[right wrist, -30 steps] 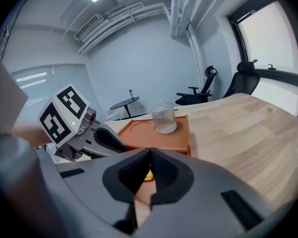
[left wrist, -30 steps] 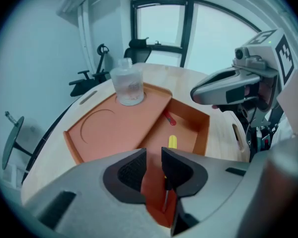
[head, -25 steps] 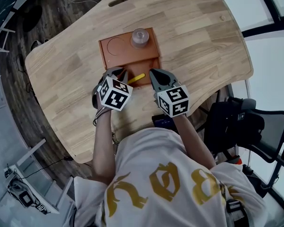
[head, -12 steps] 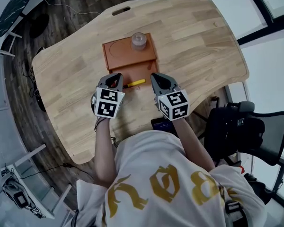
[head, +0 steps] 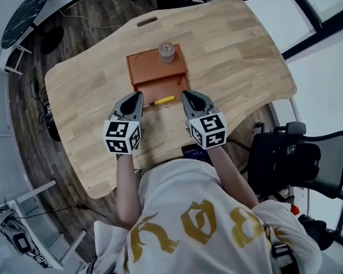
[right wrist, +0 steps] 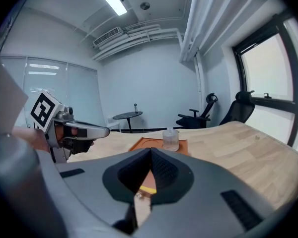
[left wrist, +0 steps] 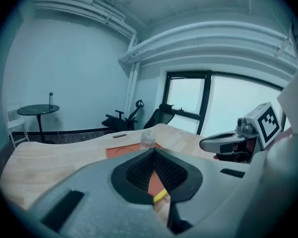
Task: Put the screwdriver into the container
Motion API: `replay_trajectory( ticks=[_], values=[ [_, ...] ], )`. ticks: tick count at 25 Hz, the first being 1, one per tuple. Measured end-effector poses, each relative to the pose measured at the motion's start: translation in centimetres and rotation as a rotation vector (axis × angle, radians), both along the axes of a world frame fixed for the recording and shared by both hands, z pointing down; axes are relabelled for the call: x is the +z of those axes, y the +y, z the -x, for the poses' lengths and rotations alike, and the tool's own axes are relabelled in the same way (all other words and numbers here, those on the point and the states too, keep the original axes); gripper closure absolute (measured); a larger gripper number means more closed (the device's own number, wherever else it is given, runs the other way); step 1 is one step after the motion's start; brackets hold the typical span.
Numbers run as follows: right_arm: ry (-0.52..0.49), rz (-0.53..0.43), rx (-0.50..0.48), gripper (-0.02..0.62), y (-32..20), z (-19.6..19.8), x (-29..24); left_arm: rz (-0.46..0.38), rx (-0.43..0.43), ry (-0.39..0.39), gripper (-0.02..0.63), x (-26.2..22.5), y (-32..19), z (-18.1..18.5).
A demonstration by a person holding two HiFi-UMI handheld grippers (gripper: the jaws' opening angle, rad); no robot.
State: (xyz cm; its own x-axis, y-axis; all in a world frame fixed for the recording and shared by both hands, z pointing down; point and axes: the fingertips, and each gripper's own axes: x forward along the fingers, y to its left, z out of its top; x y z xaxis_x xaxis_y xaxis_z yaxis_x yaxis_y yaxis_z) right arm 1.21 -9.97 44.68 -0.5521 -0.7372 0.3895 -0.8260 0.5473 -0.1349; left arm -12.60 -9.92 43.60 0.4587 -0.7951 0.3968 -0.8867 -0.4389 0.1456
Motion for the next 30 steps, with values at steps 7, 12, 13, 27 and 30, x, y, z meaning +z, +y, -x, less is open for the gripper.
replay_trajectory(
  ticks=[7,12,13,27,30],
  values=[
    [0.015,-0.071,0.01,0.584,1.2,-0.2,-1.9,-0.052,-0.039,0.115,0.595,-2.1,1.5,0.7],
    [0.025,-0.079,0.011,0.584,1.9,0.0,-2.2,-0.058,-0.031,0.118,0.595,-2.3,2.2,0.9],
    [0.025,-0.079,0.011,0.584,2.0,0.1,-2.2,-0.059,-0.03,0.12,0.595,-2.3,2.4,0.9],
    [0.048,-0.082,-0.006,0.584,2.0,0.3,-2.6,-0.074,-0.018,0.165,0.595,-2.8,2.6,0.8],
    [0.043,-0.085,-0.019,0.584,2.0,0.7,-2.8,-0.072,-0.015,0.169,0.595,-2.9,2.5,0.9]
  ],
)
